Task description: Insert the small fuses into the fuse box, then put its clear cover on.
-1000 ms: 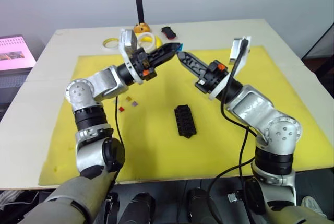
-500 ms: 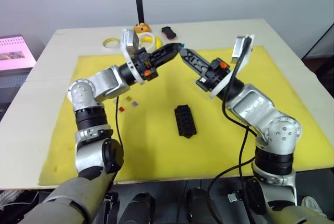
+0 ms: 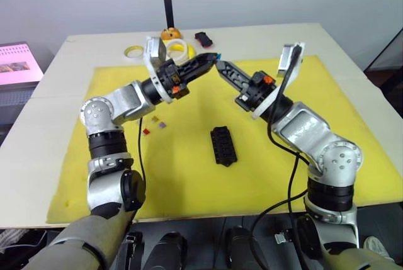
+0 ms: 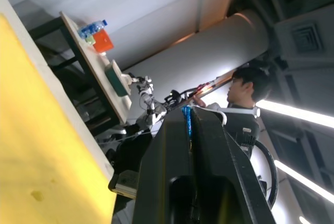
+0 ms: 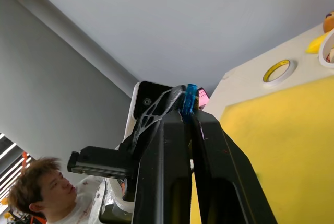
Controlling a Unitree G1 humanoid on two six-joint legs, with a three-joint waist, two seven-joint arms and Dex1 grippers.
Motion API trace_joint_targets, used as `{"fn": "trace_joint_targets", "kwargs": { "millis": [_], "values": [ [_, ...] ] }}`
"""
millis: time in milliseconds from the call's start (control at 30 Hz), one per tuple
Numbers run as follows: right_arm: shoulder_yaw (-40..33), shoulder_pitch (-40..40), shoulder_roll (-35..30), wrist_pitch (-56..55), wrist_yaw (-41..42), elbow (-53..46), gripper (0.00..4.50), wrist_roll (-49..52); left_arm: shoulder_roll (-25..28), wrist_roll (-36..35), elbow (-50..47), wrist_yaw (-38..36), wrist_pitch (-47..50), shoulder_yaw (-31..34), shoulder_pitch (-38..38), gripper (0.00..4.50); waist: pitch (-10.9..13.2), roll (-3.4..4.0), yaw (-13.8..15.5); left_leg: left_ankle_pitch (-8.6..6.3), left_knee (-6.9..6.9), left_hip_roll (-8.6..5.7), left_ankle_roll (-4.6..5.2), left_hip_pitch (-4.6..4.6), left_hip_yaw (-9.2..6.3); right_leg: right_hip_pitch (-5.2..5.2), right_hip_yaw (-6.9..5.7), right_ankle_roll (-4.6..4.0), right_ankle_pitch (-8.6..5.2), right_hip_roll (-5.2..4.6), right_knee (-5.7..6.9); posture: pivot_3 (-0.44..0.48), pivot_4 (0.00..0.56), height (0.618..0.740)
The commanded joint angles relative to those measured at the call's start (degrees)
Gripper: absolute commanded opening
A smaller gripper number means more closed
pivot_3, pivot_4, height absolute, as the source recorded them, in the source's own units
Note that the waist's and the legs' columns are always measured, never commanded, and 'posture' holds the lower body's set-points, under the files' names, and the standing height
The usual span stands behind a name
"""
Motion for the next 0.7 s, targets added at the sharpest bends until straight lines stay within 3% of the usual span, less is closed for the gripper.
{"fn": "trace_joint_targets", "kwargs": {
  "millis": [33,100,200,333,433,600,700],
  "values": [
    [-1.0,-1.1,-1.7,-0.2,1.2,-3.5,0.0,3.1,5.8,4.3,-4.7,-6.6,0.6,-4.6,1.8,1.94,0.0,0.0,-0.1,0.0,-0.02,0.0,0.0,0.0,0.0,-0.01,0.0,0.0,0.0,0.01,0.0,0.0,0.15,0.74],
    [-1.4,-0.8,-4.9,1.6,2.2,-3.9,0.0,5.1,11.2,7.9,-8.3,-13.8,-0.2,-9.0,3.0,2.94,0.0,0.0,-0.1,0.0,-0.05,0.01,0.0,0.01,0.0,-0.03,0.0,0.0,0.0,0.03,0.0,0.0,0.15,0.74],
    [-2.0,-0.7,-13.3,6.7,6.0,-3.1,0.0,8.9,21.5,18.1,-16.4,-30.4,-8.6,-19.5,6.1,4.49,0.0,0.02,0.0,0.0,-0.05,0.0,0.0,-0.02,0.01,-0.02,0.0,0.0,0.0,0.03,-0.06,0.0,0.15,0.74],
    [-0.6,-2.4,-24.4,13.8,15.1,-0.7,0.0,7.3,30.2,31.7,-21.2,-46.9,-24.3,-30.4,10.0,4.49,0.0,0.03,0.6,0.0,-0.06,0.01,0.0,0.03,-0.01,0.22,-0.04,-0.01,0.0,0.04,-0.56,0.0,0.15,0.74],
    [4.2,-6.3,-34.2,18.8,29.8,0.0,0.0,-3.8,33.3,42.6,-23.2,-55.4,-39.2,-36.1,13.9,4.49,0.0,0.06,0.7,-0.01,-0.07,0.01,0.02,0.03,0.06,0.28,-0.03,-0.01,0.0,0.04,-0.72,0.0,0.15,0.74],
    [20.6,-14.1,-43.7,9.3,55.1,2.2,0.0,-32.9,32.3,53.1,-24.5,-56.6,-53.1,-39.6,18.0,4.49,0.0,0.06,0.6,-0.04,-0.05,0.01,0.07,-0.04,0.08,0.24,-0.07,0.0,0.0,0.1,-0.78,0.0,0.15,0.74],
    [29.3,-18.0,-44.7,-0.1,67.3,5.9,0.0,-48.1,30.6,56.1,-25.1,-55.1,-55.8,-39.7,19.3,4.49,0.0,0.05,0.6,-0.06,-0.01,-0.01,0.12,-0.1,0.14,0.17,-0.07,0.02,0.01,0.08,-0.76,0.0,0.15,0.74]
  ]
}}
